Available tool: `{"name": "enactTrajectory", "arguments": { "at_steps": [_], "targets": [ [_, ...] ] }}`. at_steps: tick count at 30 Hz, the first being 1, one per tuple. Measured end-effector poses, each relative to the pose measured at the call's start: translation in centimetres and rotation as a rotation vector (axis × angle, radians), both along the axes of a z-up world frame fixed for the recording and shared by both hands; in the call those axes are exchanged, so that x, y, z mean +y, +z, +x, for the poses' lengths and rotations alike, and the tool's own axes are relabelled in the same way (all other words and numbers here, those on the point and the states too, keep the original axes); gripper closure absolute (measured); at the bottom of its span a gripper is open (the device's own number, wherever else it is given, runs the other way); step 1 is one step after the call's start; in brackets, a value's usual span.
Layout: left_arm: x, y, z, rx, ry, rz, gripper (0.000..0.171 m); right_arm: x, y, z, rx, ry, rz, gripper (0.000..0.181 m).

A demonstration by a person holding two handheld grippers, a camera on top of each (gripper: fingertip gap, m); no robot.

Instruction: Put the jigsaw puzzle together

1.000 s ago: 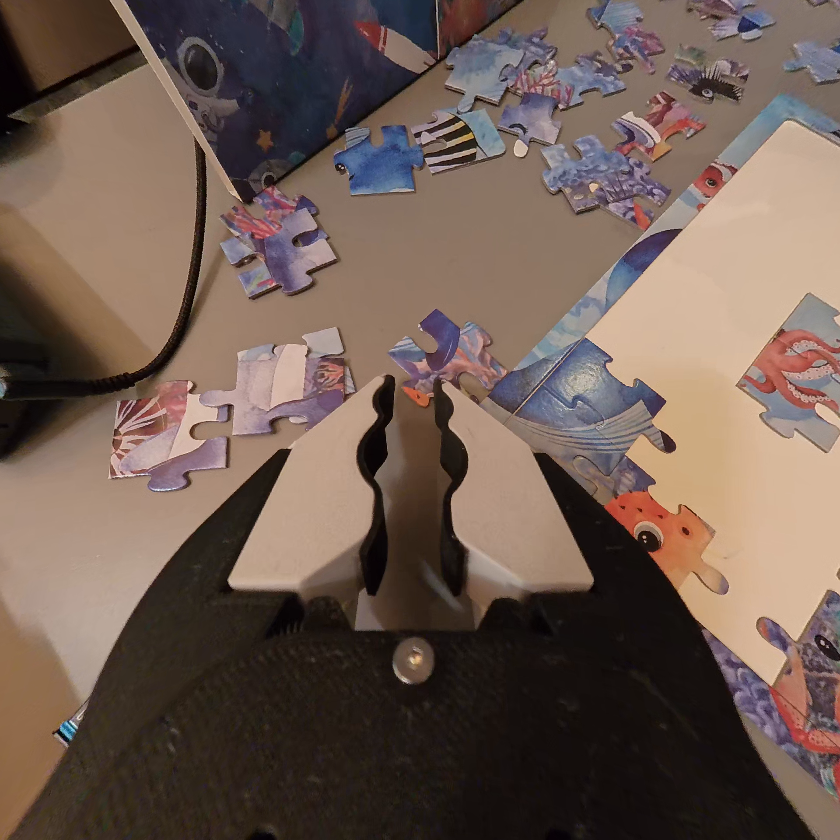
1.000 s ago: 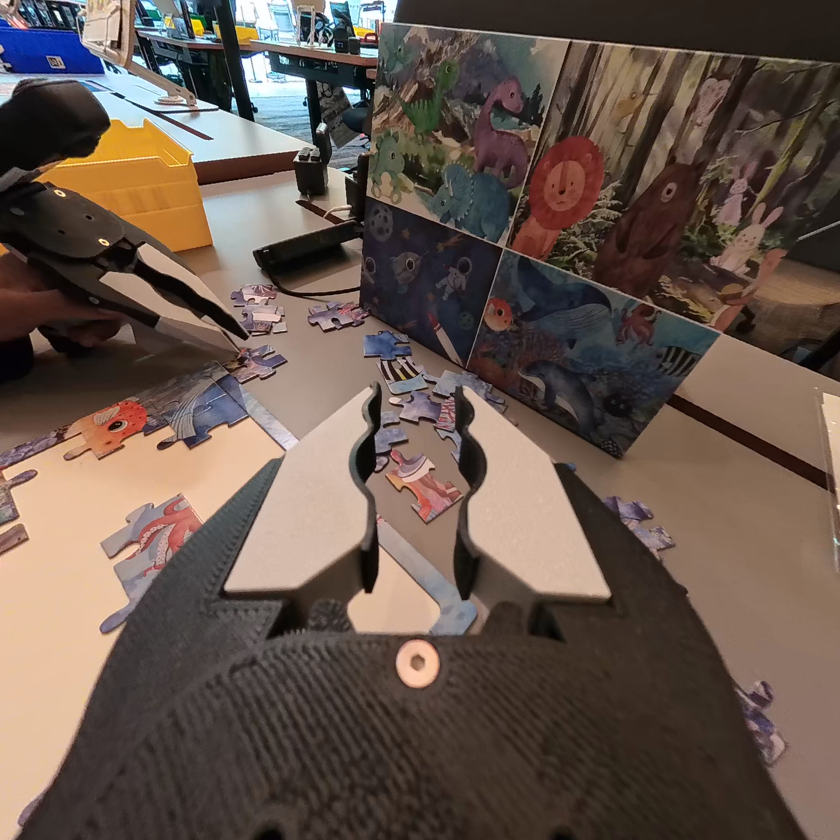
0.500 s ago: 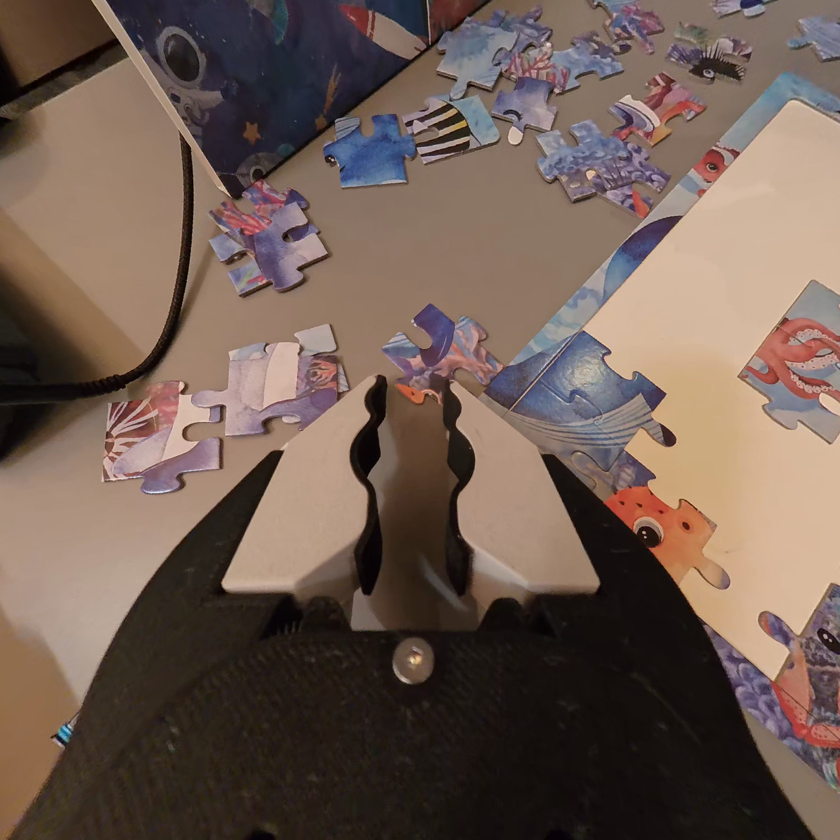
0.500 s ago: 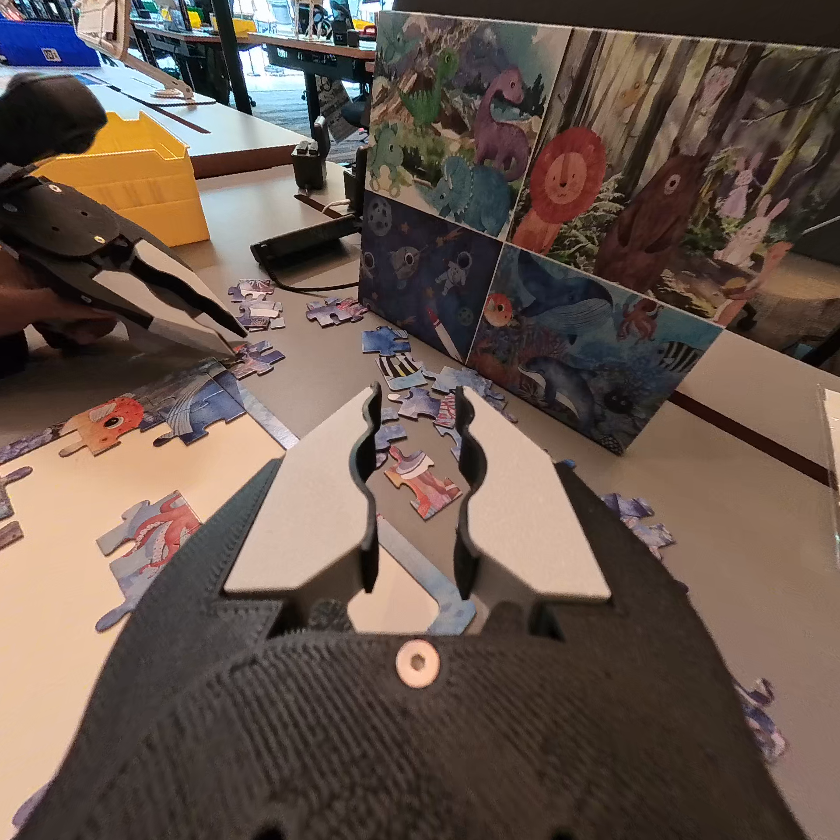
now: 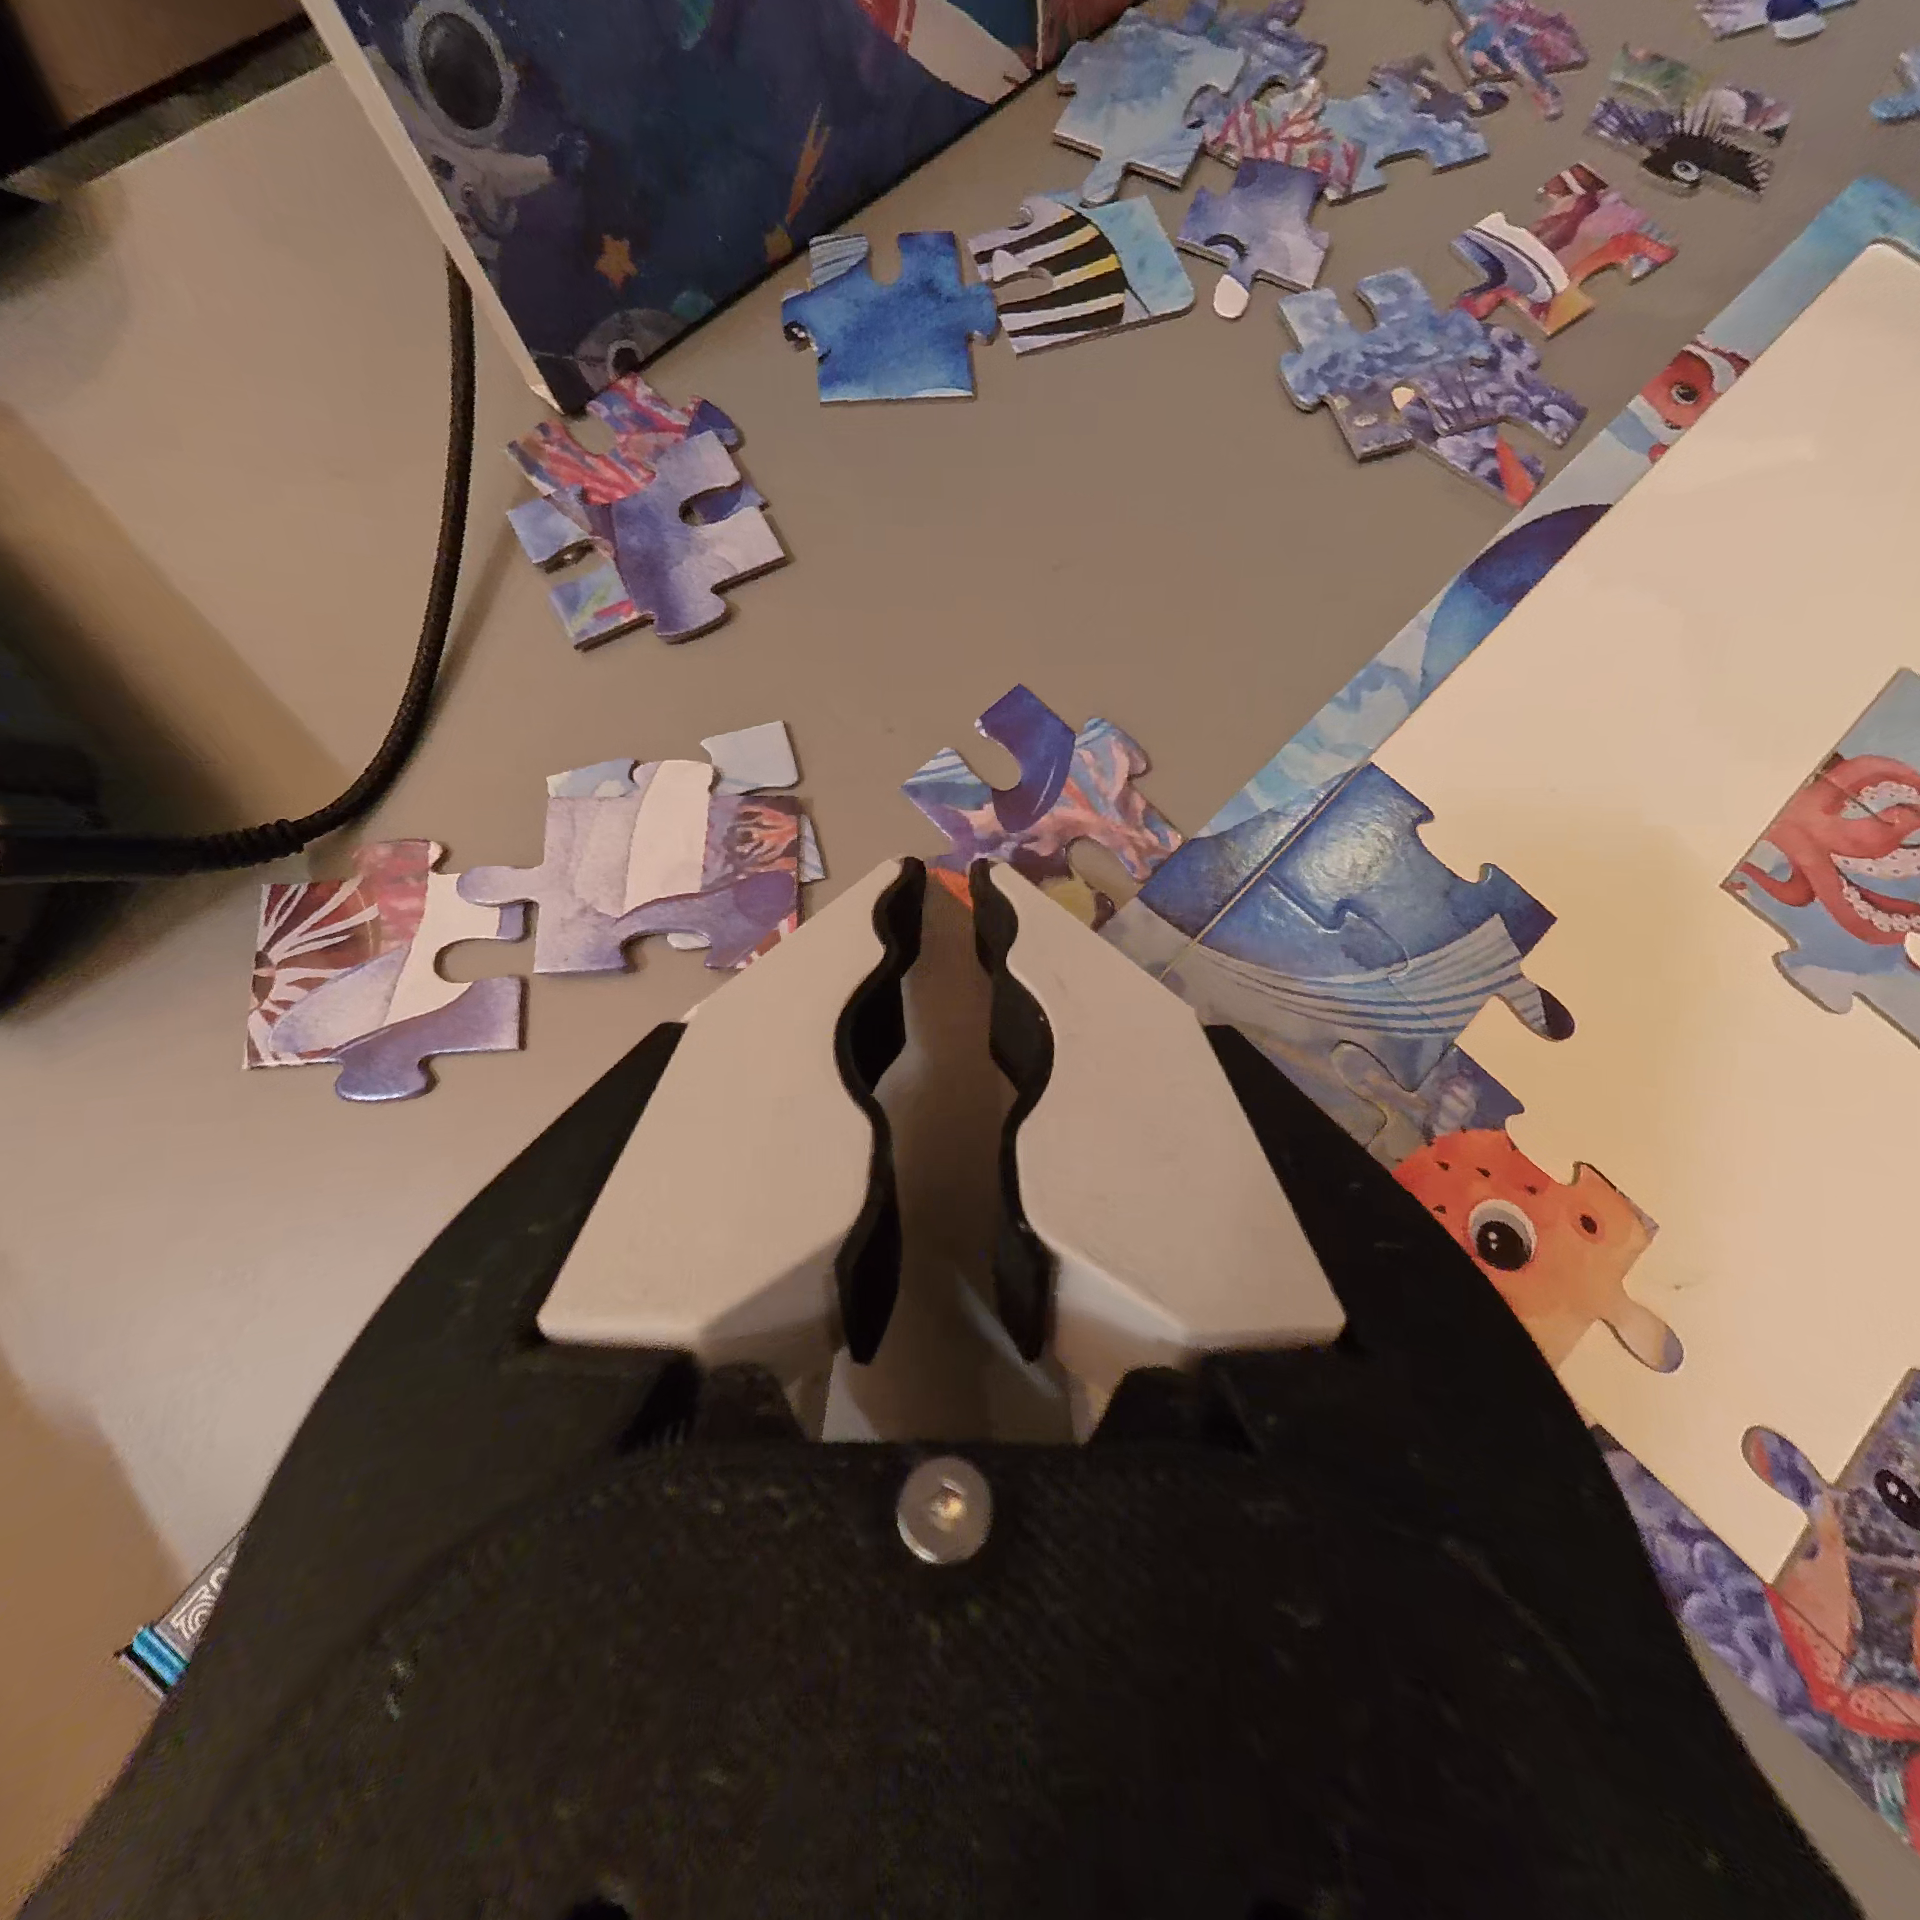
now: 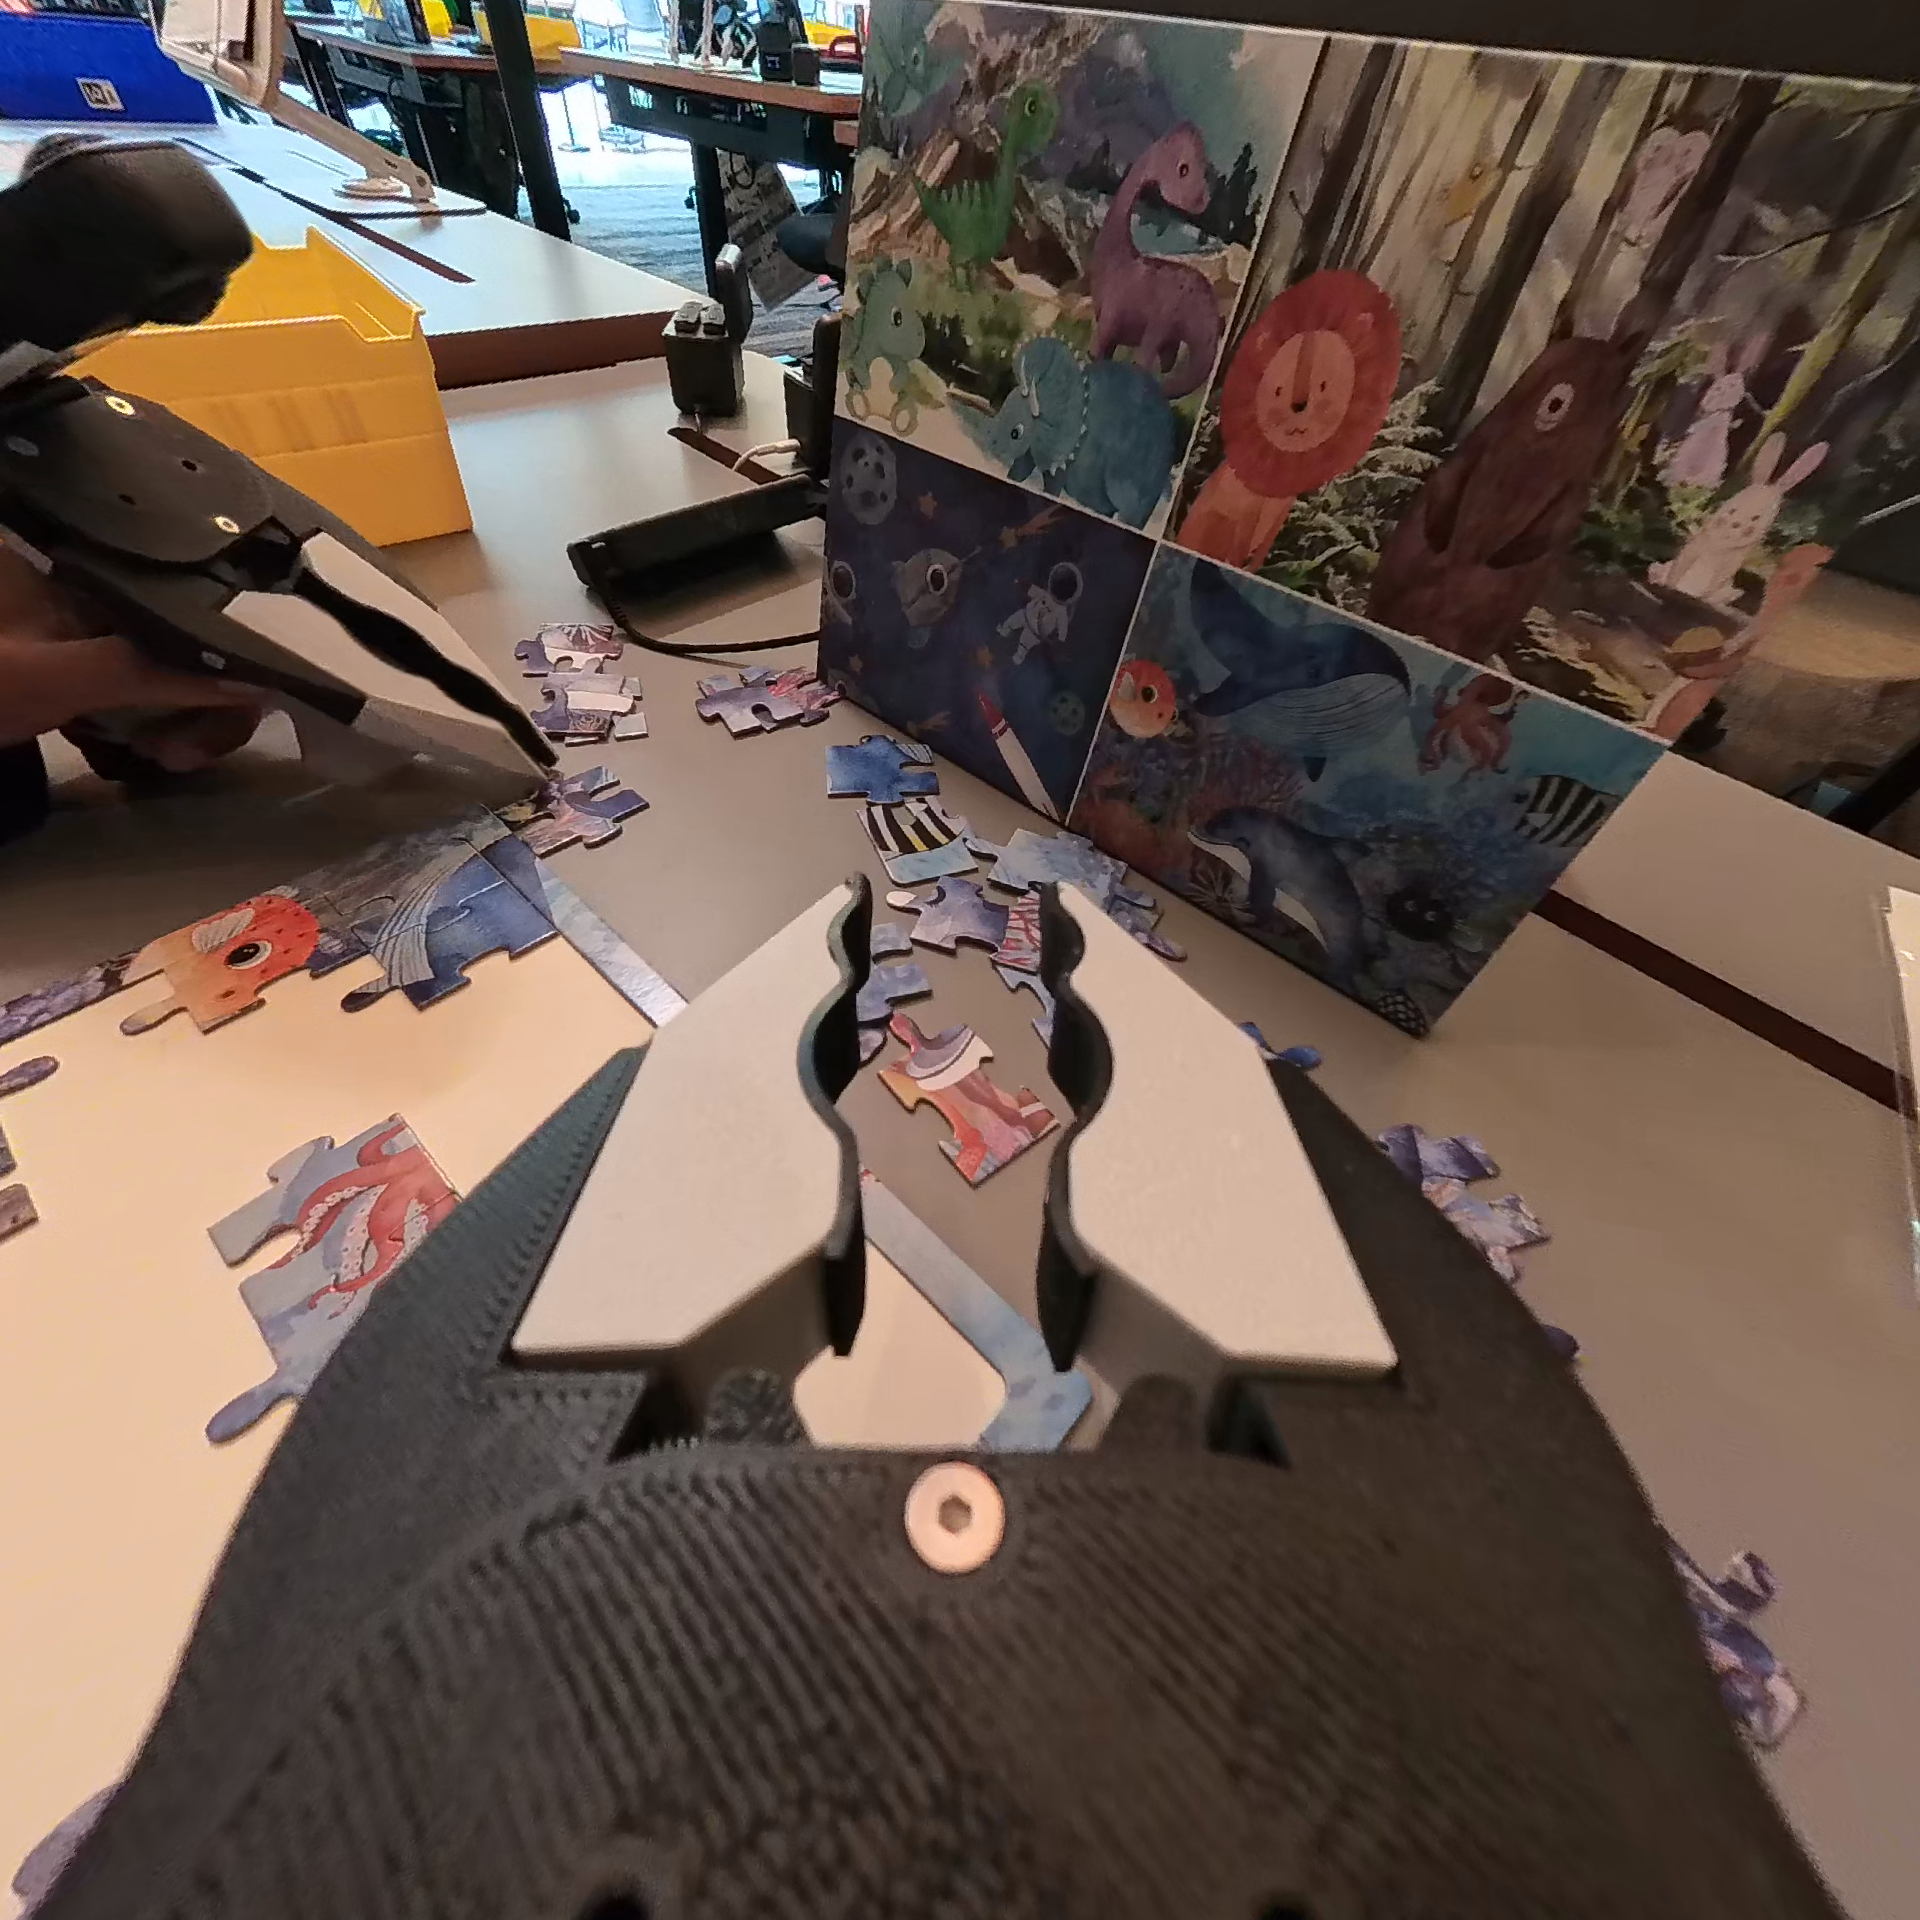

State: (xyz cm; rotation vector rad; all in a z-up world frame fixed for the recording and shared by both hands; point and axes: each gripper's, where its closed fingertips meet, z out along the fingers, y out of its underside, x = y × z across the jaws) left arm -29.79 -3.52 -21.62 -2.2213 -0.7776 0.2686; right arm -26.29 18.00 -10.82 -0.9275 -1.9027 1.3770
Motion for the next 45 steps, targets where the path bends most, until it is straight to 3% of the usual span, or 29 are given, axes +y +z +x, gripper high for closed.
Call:
{"name": "enactTrajectory", "arguments": {
  "at_steps": [5,8,12,17,28,34,37,45],
  "targets": [
    [-0.1,0.3,-0.2,0.010,0.013,0.016,0.166,0.0,0.1,0.0,0.002,0.001,0.001,0.150],
    [0.5,0.6,0.6,0.022,-0.051,0.035,0.147,0.0,0.2,0.1,0.006,0.001,0.003,0.150],
    [0.5,0.4,0.2,0.028,-0.029,0.016,0.122,0.1,0.2,0.1,0.011,-0.004,0.017,0.150],
    [1.6,0.4,-0.2,-0.003,-0.014,0.038,0.115,0.3,0.5,0.1,0.022,-0.012,0.023,0.150],
    [2.8,-0.4,0.1,0.029,-0.009,-0.052,0.112,-0.1,0.7,0.3,0.033,-0.005,0.039,0.150],
    [2.9,-0.2,0.2,0.031,-0.002,-0.043,0.121,-0.2,0.8,0.4,0.042,-0.006,0.049,0.150],
    [2.4,0.3,-0.2,0.049,0.008,-0.019,0.140,-0.2,1.0,0.4,0.047,-0.006,0.053,0.150],
    [2.1,0.3,0.2,0.048,-0.001,-0.034,0.126,-0.2,0.9,0.4,0.051,-0.009,0.068,0.150]
  ]
}}
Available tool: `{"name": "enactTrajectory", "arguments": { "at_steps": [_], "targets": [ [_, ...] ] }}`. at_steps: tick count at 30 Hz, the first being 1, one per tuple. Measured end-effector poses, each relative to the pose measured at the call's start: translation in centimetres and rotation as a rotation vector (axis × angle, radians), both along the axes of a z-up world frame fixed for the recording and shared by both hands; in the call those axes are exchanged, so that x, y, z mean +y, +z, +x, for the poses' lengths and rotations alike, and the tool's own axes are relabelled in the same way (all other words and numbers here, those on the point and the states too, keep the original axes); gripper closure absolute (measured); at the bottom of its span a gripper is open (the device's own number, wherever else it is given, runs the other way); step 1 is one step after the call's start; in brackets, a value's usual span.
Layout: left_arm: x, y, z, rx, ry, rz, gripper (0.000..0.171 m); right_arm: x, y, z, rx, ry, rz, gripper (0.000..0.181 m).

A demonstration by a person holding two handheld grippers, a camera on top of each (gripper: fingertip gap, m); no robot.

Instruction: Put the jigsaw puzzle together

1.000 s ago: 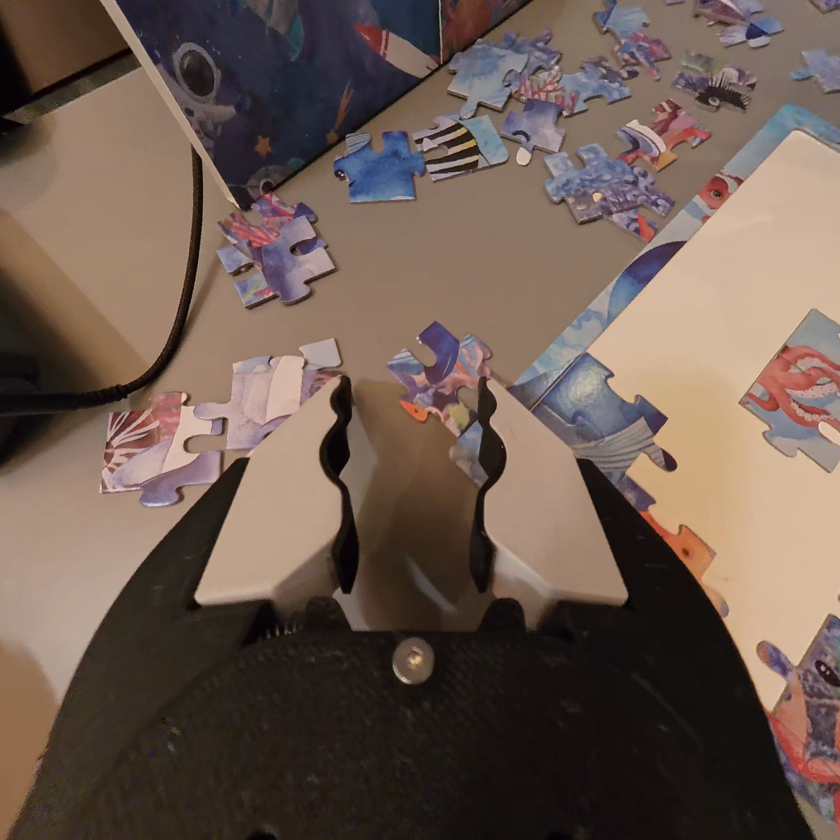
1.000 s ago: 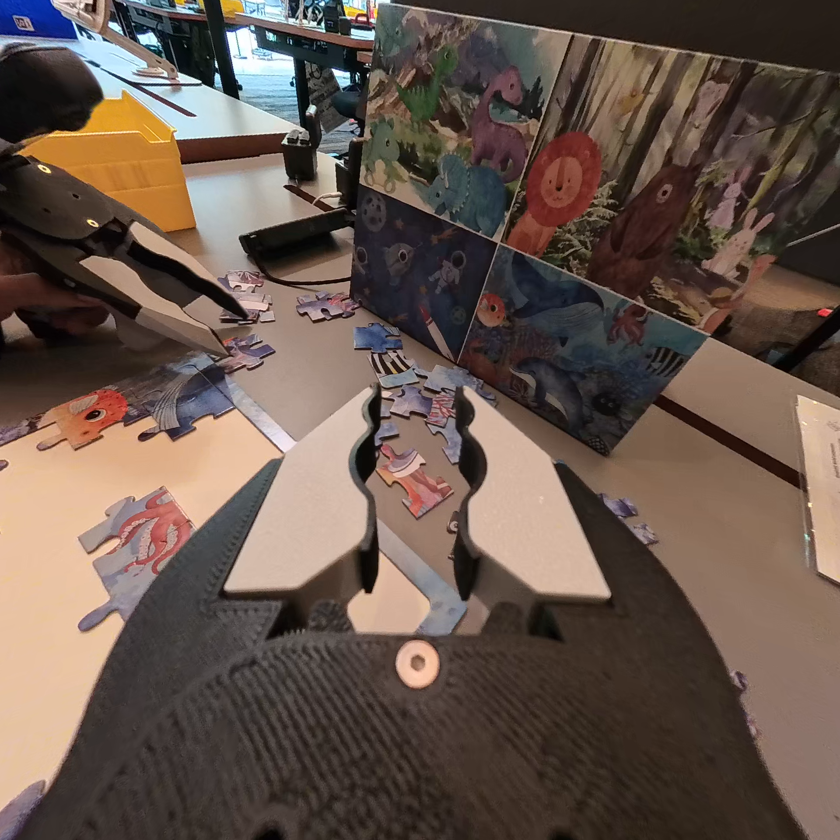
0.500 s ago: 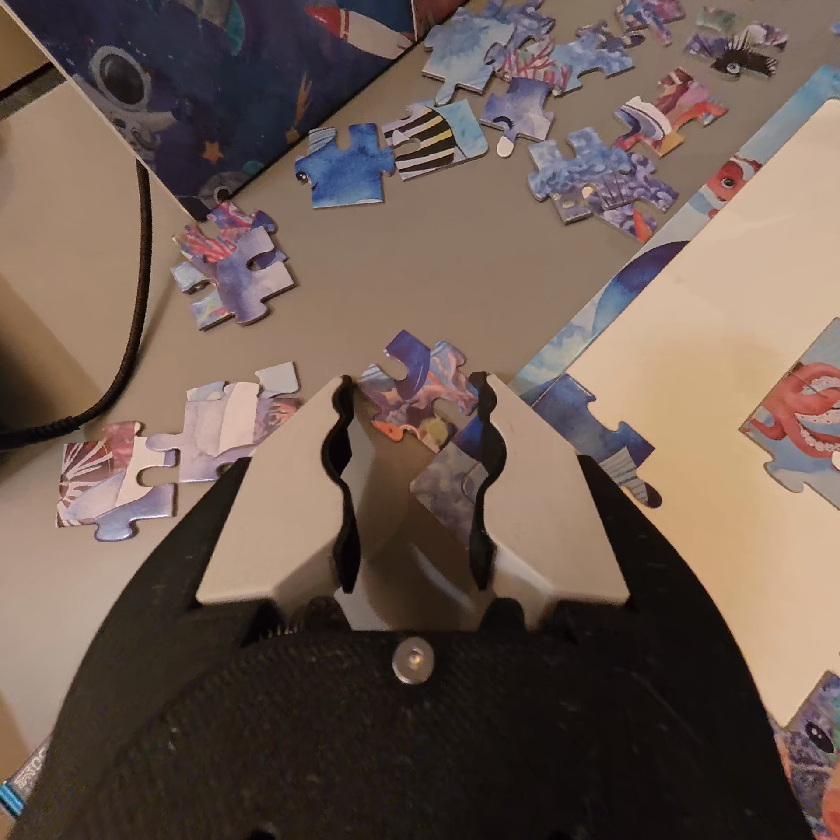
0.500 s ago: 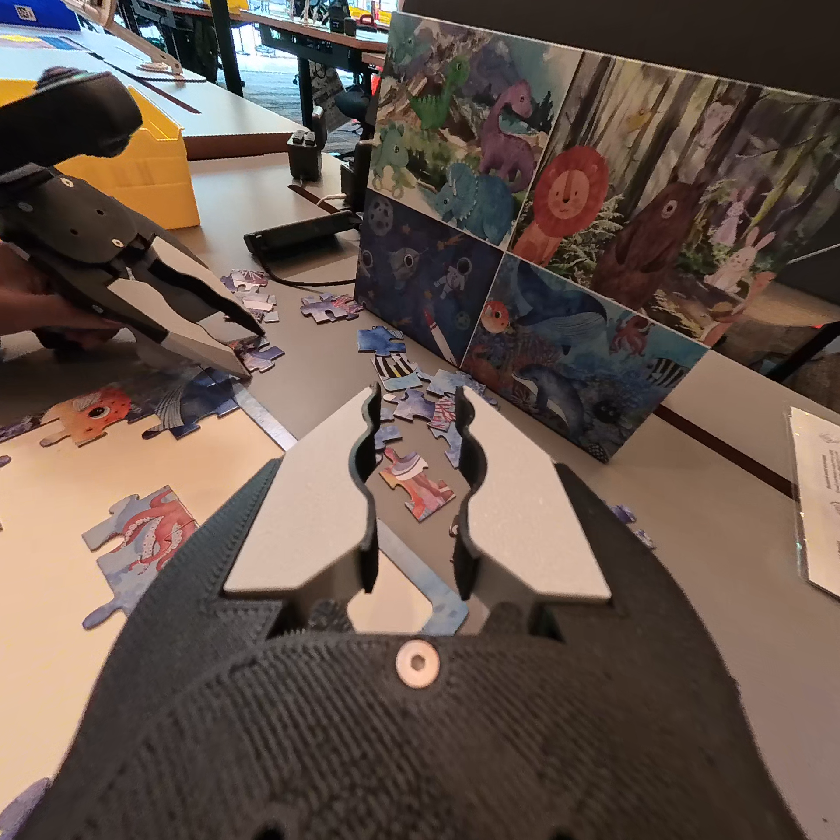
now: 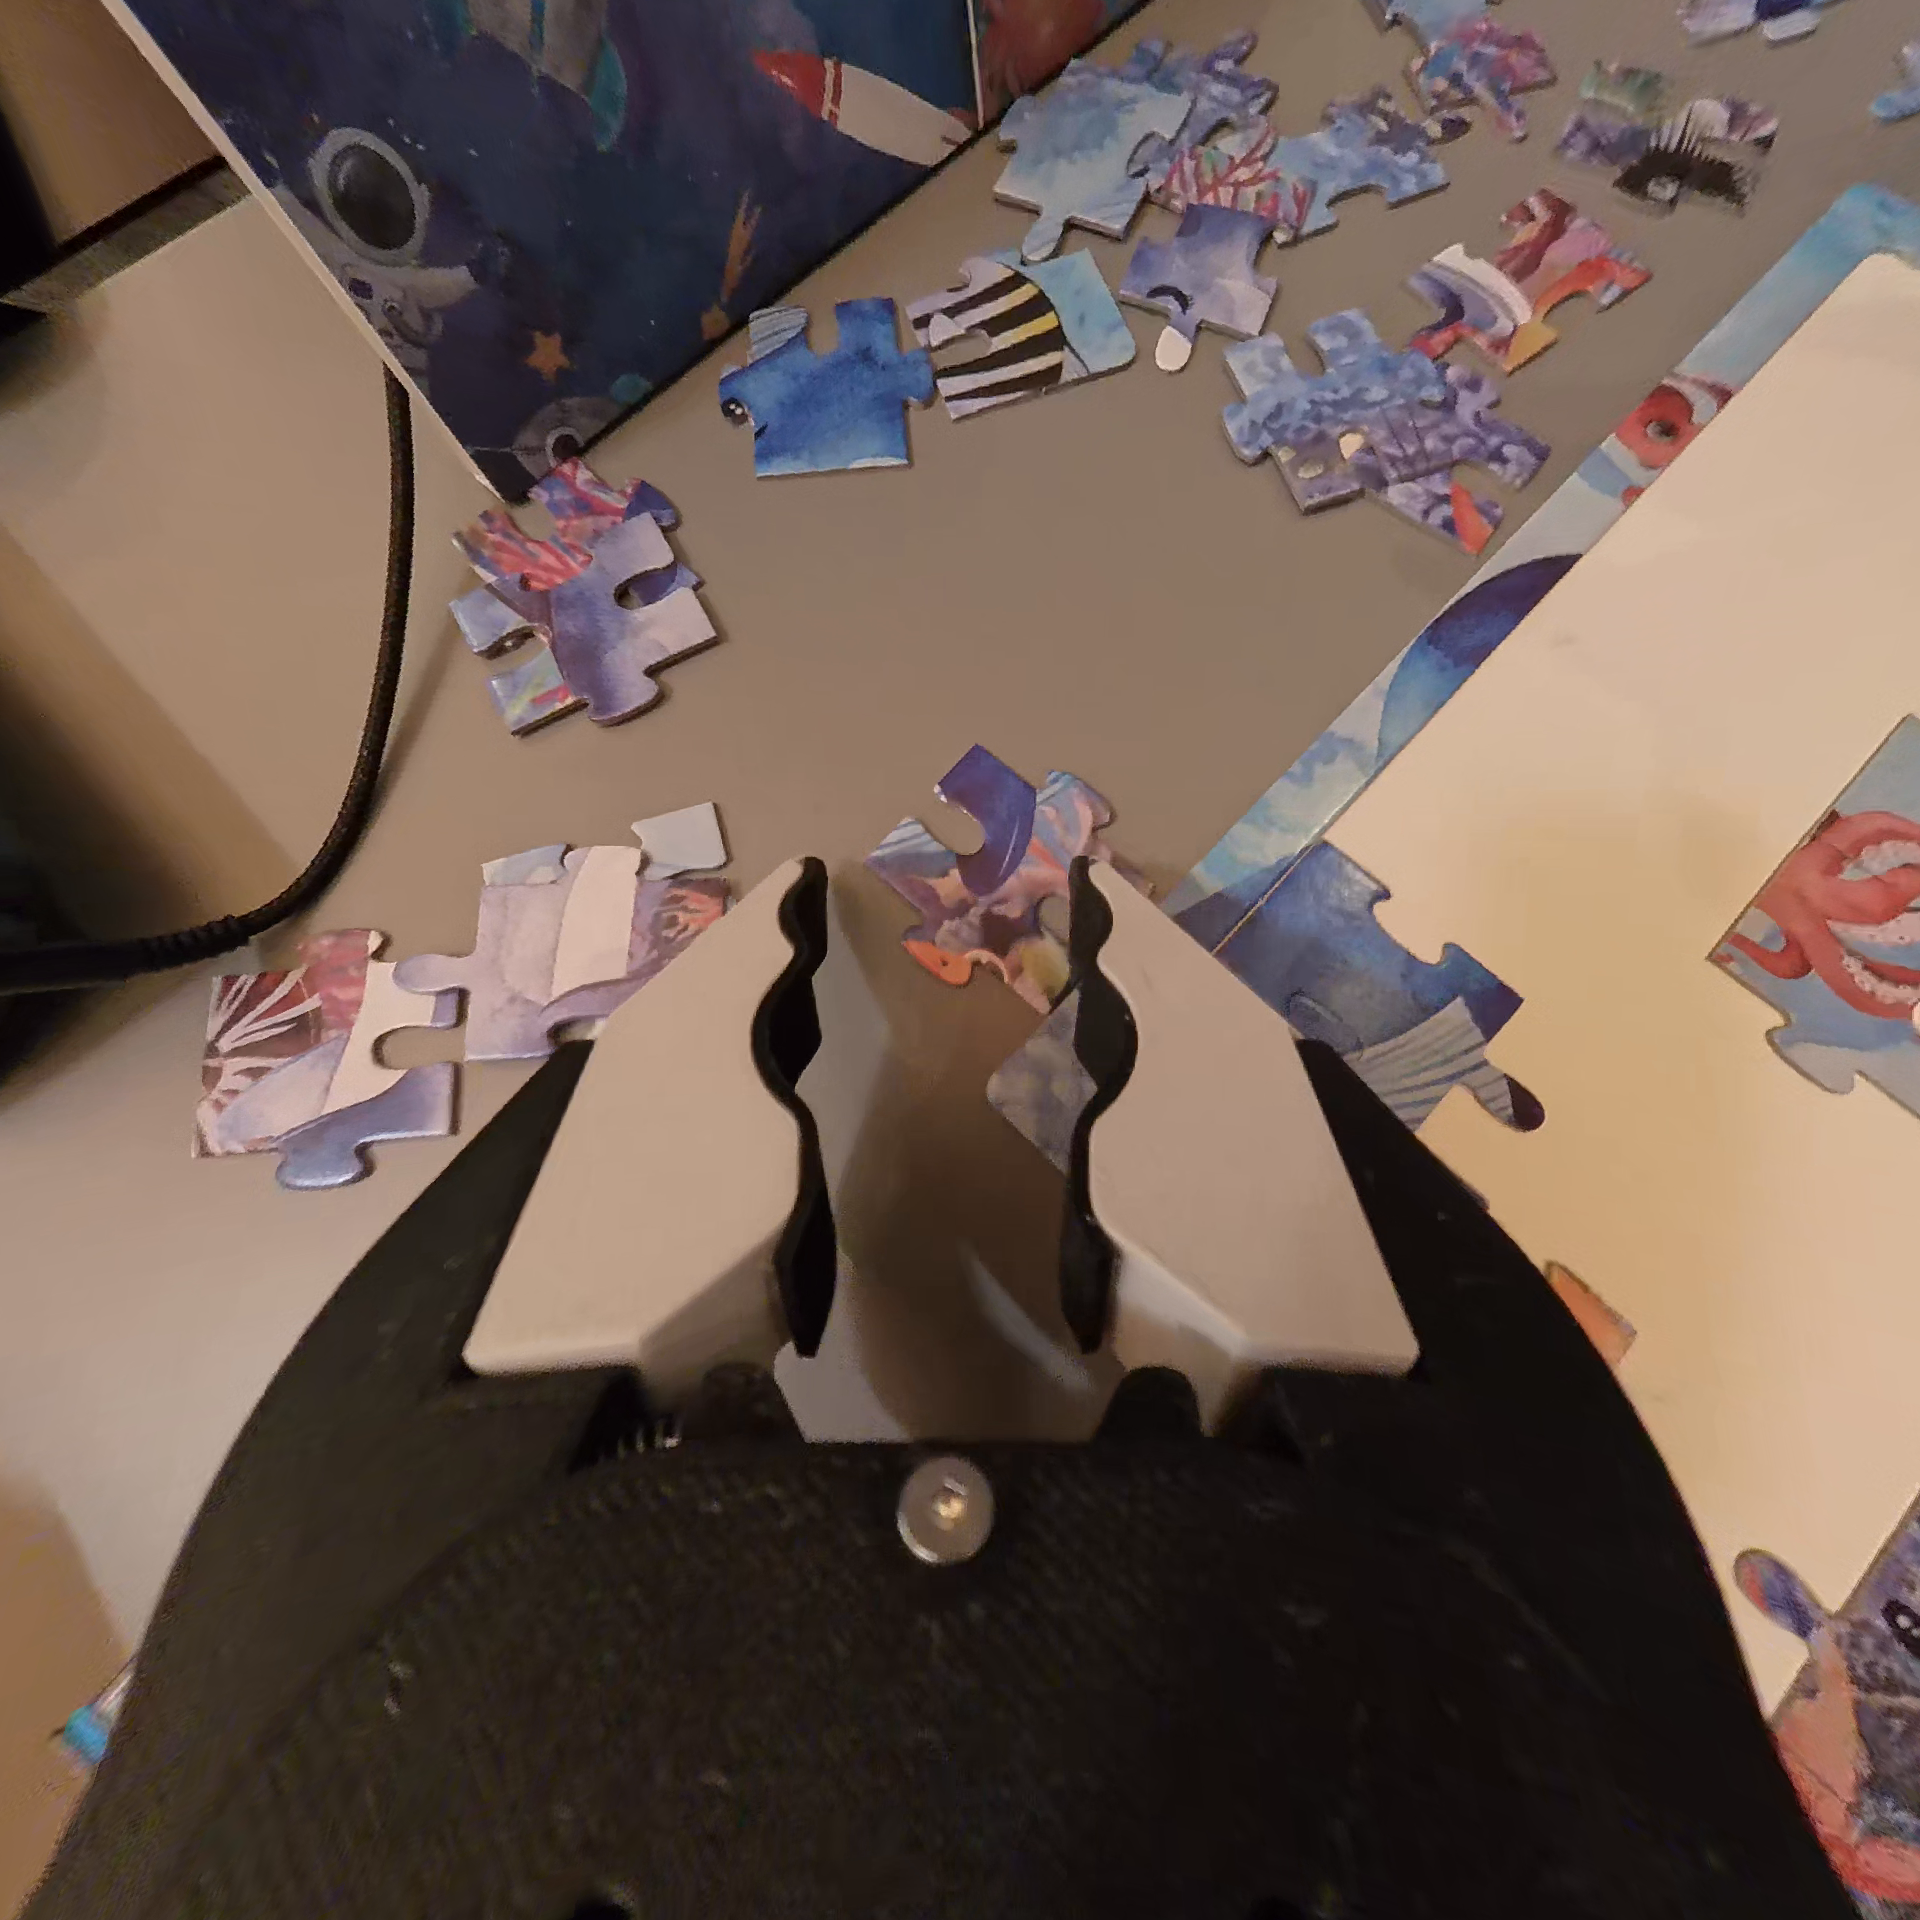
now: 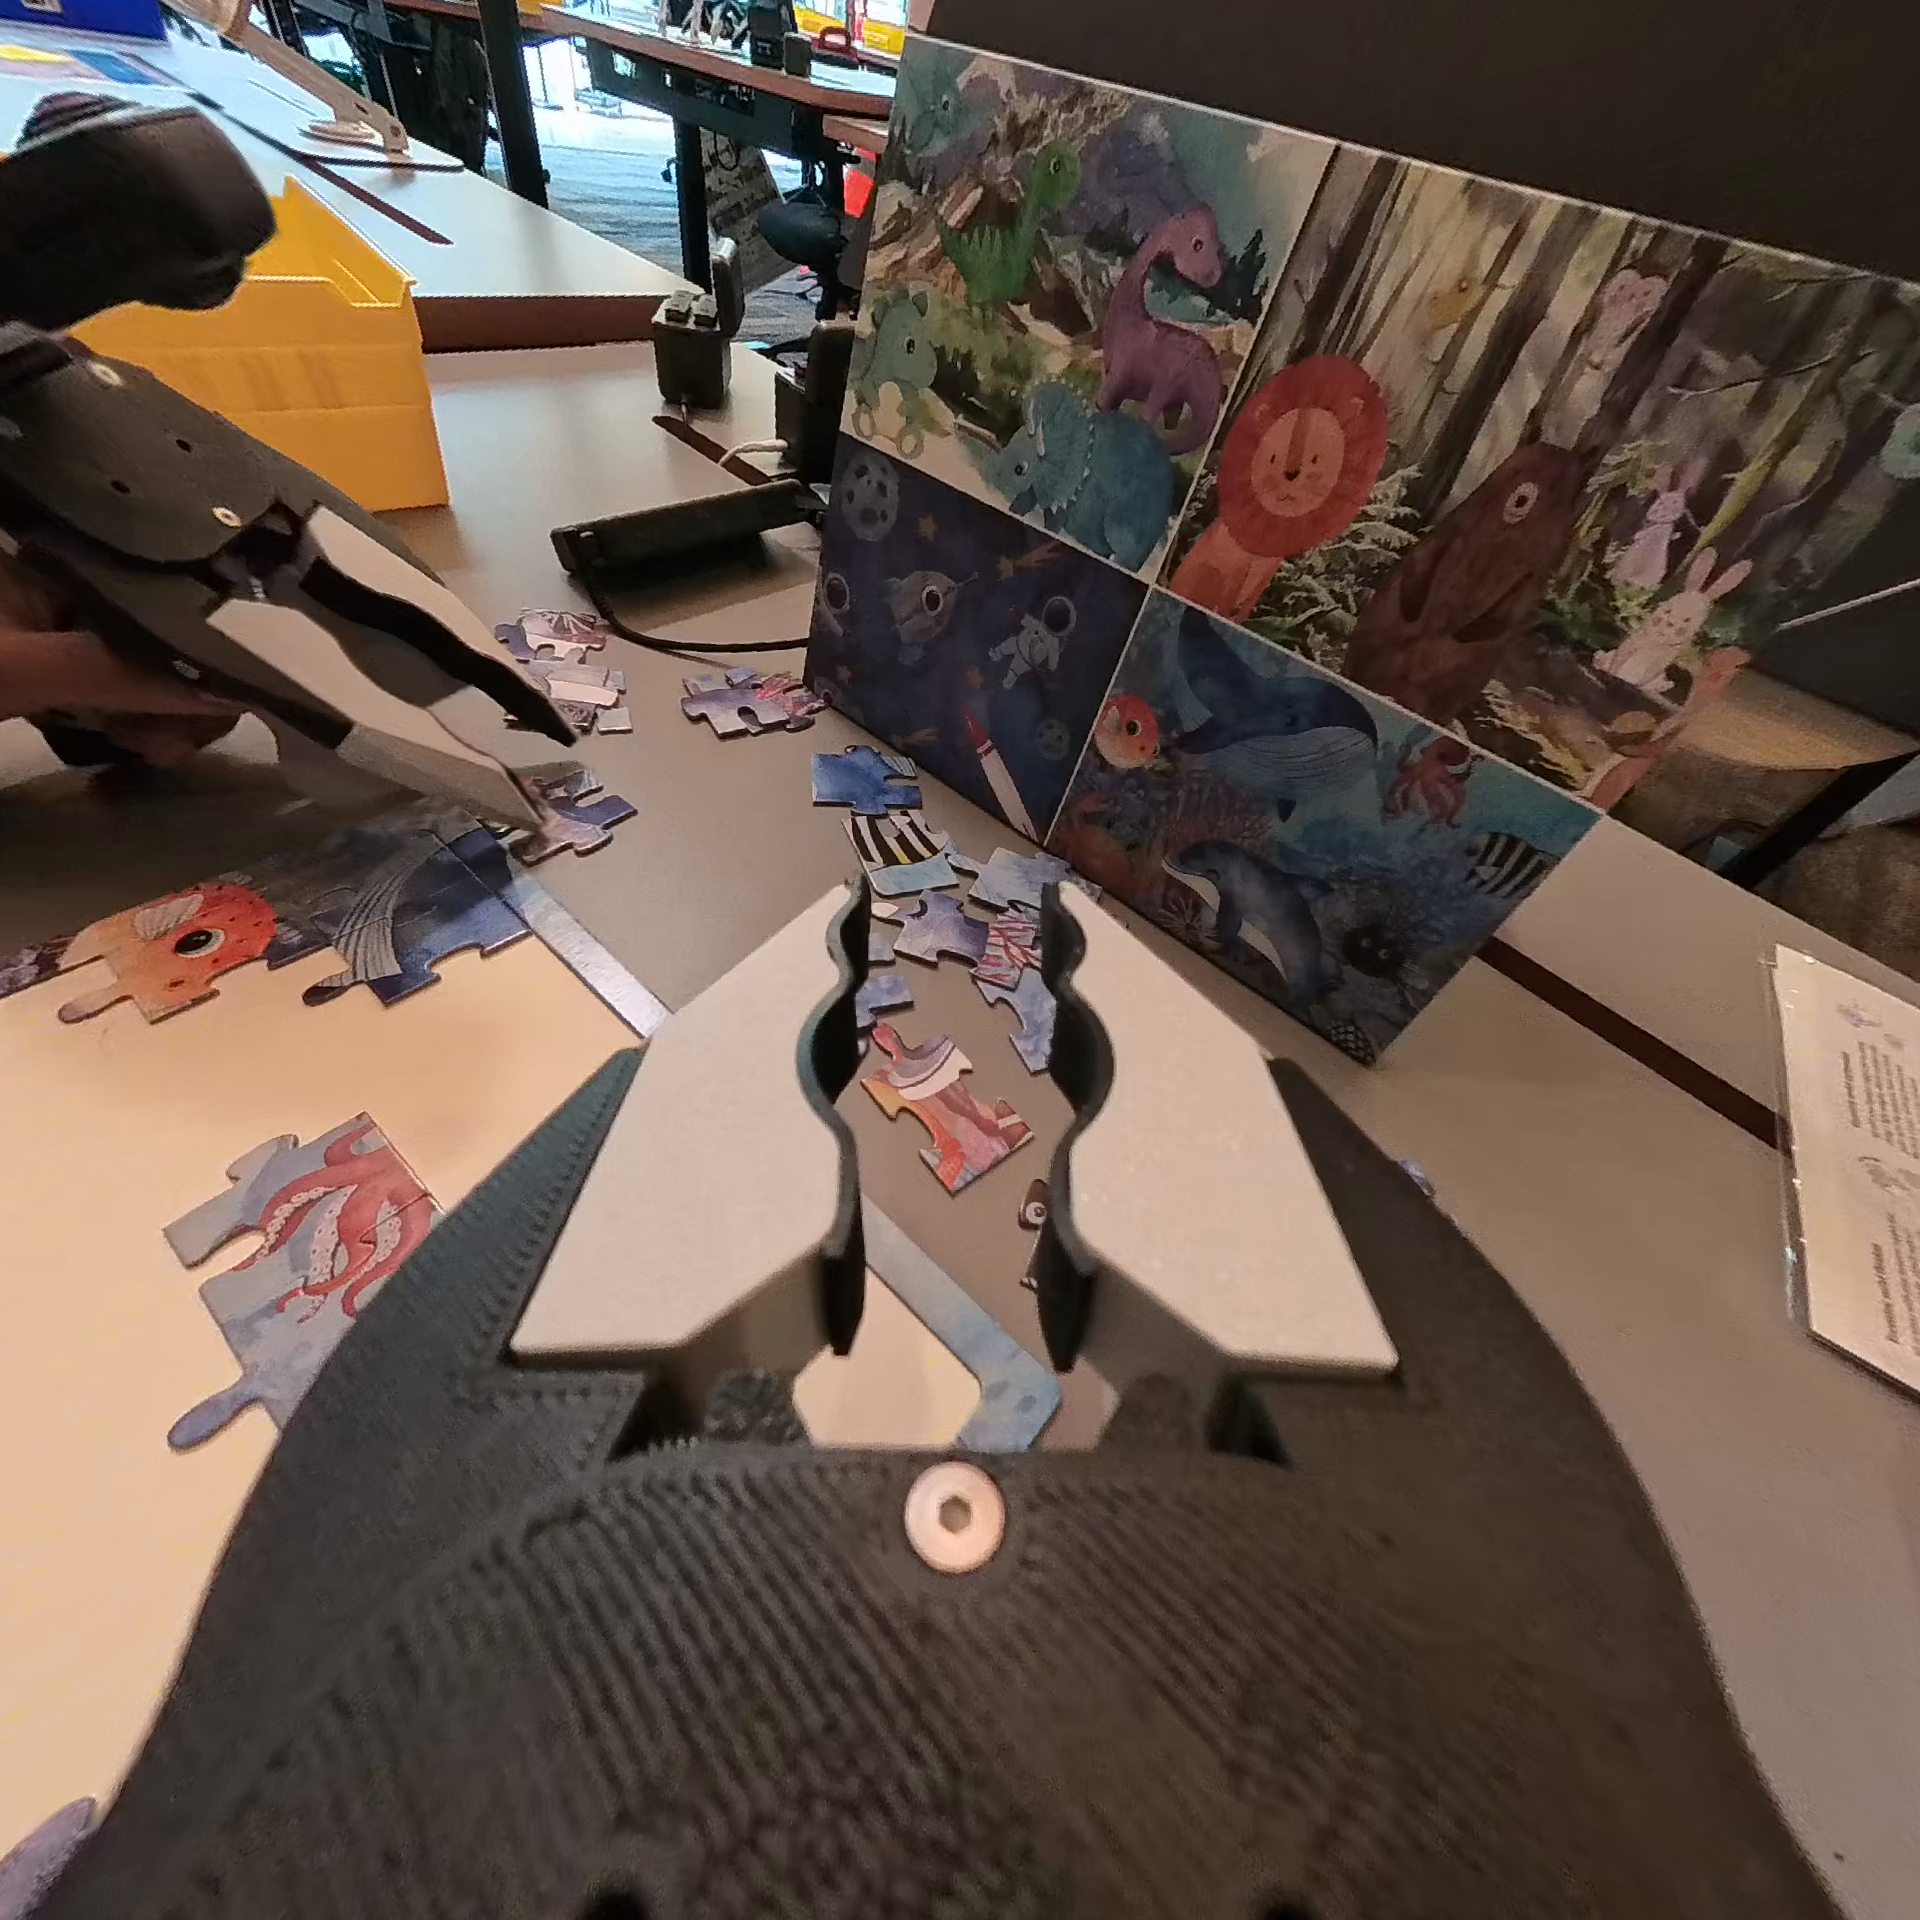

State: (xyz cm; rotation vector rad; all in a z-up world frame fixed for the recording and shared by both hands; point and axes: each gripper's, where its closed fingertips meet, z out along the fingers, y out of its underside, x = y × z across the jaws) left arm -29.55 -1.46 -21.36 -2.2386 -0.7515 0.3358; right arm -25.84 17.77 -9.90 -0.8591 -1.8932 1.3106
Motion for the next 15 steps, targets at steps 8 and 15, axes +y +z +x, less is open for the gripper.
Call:
{"name": "enactTrajectory", "arguments": {
  "at_steps": [8,15],
  "targets": [
    [-2.4,1.4,0.5,0.038,-0.029,0.007,0.131,0.2,-0.3,-0.2,-0.003,-0.008,0.017,0.150],
    [-2.6,1.3,0.4,-0.037,-0.039,0.117,0.149,-0.2,-0.6,-0.1,-0.002,-0.002,0.051,0.150]
  ]
}}
